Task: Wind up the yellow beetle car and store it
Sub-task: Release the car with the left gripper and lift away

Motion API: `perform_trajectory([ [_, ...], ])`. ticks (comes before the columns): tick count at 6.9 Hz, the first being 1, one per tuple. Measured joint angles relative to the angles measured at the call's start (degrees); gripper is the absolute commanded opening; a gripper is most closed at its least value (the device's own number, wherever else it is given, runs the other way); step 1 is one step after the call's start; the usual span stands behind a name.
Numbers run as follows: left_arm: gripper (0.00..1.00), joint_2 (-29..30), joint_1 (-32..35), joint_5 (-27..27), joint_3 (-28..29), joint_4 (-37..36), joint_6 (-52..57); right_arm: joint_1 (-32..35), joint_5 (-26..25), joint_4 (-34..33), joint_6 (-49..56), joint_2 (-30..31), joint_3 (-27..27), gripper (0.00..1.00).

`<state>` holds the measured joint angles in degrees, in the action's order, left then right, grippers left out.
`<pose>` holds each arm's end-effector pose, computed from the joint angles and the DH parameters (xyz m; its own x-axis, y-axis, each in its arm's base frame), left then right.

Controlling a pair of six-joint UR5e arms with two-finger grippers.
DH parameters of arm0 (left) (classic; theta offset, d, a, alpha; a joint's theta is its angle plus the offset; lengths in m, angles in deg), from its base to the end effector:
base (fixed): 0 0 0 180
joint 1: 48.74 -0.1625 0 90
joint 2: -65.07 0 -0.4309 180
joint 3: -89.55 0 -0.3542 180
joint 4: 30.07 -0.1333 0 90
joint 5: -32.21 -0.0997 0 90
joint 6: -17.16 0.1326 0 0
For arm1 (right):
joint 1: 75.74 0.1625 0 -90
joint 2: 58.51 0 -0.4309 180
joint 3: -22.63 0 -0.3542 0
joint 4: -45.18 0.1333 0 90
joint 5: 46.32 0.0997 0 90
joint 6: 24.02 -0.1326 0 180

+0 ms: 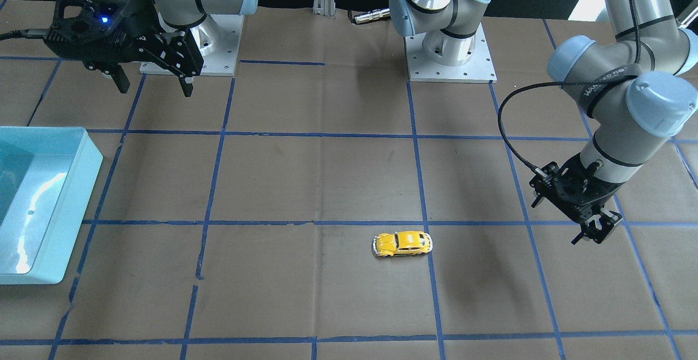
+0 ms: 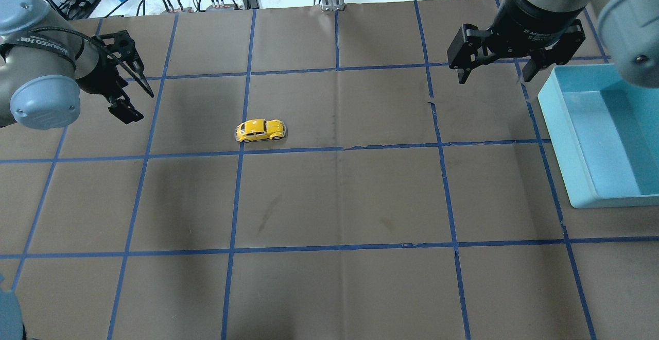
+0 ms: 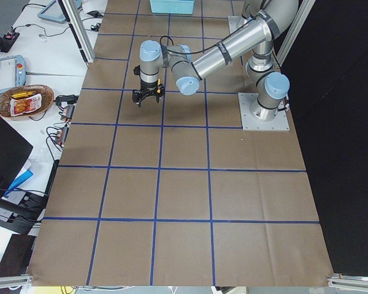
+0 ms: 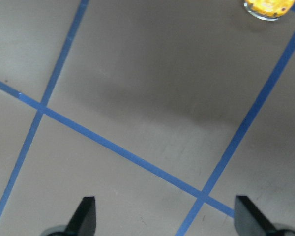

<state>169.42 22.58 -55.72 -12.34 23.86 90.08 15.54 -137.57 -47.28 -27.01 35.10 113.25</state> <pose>0.0439 -0.5609 0.3098 -0.5803 0.8000 -0.1527 0.8142 0.5745 -0.0842 0.1402 -0.4354 0.4885 -0.9994 0.0317 0.0167 0.0299 0.9949 -0.0960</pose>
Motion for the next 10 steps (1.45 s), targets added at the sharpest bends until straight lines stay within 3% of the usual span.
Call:
perform_trajectory([
  [2, 1.00, -3.7, 4.6, 3.3, 0.0, 1.1, -21.5, 0.0, -0.1, 0.0, 0.0, -0.1, -0.1, 0.99],
  [5, 1.00, -9.5, 15.1, 3.6, 0.8, 7.1, -48.7, 0.0, -0.2, 0.0, 0.0, -0.1, 0.0, 0.99],
  [10, 1.00, -13.0, 16.6, -0.3, 8.9, 31.0, -67.8, -0.1, -0.3, 0.0, -0.2, -0.1, 0.0, 0.99],
])
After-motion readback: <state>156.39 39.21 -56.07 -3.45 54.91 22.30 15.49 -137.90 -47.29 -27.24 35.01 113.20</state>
